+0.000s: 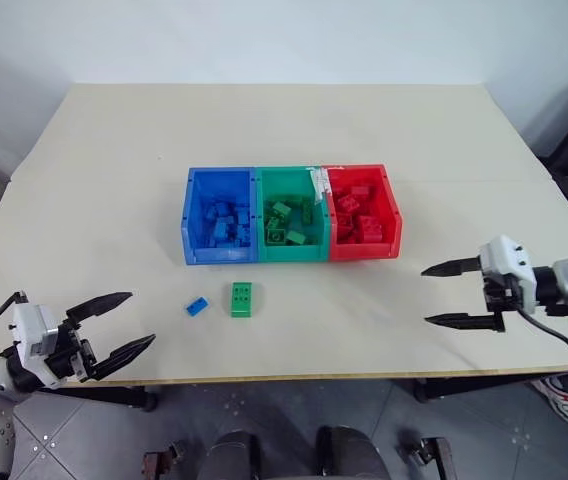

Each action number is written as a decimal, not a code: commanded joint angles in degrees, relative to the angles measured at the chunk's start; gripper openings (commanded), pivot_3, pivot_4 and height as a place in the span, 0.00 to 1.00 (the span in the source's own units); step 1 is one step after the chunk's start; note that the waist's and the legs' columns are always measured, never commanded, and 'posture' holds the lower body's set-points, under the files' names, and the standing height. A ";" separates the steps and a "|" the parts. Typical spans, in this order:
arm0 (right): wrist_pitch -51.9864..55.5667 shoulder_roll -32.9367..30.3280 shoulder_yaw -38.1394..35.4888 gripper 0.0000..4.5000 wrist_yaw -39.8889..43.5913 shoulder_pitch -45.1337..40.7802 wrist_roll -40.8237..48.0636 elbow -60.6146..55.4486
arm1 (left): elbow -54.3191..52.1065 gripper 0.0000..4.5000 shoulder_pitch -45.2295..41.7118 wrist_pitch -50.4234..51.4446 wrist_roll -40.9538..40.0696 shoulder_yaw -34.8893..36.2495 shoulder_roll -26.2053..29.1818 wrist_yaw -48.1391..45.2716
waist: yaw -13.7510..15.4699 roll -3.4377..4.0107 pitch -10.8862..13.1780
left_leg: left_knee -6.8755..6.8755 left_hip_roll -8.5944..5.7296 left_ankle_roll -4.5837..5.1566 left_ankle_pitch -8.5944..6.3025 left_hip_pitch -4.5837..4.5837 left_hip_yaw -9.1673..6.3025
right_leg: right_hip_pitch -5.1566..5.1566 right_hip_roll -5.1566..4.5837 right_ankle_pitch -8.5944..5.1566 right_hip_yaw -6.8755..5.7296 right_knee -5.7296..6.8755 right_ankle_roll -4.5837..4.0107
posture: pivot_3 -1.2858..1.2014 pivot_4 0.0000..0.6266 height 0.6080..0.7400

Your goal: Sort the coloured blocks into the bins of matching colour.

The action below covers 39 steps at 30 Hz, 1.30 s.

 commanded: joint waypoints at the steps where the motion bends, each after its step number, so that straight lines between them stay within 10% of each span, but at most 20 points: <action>1: -0.54 0.03 -0.52 1.00 4.27 -1.22 1.58 0.53 | -1.83 1.00 1.02 -0.52 -1.00 2.37 0.74 0.36 | 0.01 0.00 0.00 | 0.01 -0.01 0.01 0.00 -0.01 0.00 | 0.00 -0.03 0.00 0.02 -0.01 0.00 | 0.52 0.24 1.00; 18: 1.35 4.35 1.59 1.00 2.52 -5.47 -0.25 0.80 | -38.72 1.00 -2.88 28.45 12.51 -23.33 -8.62 38.76 | 0.74 0.03 0.01 | 0.11 -0.07 0.04 -0.02 -0.04 -0.08 | 0.17 -0.01 0.00 0.05 -0.09 0.00 | 0.52 0.24 1.00; 39: 2.62 3.90 1.00 1.00 1.39 -5.38 -1.00 -0.43 | -36.45 1.00 -14.47 51.90 22.15 -38.58 -16.18 53.61 | 3.08 0.04 0.00 | 0.26 -0.09 0.08 0.00 -0.07 -0.04 | 0.28 0.10 0.01 0.05 -0.24 0.02 | 0.52 0.24 1.00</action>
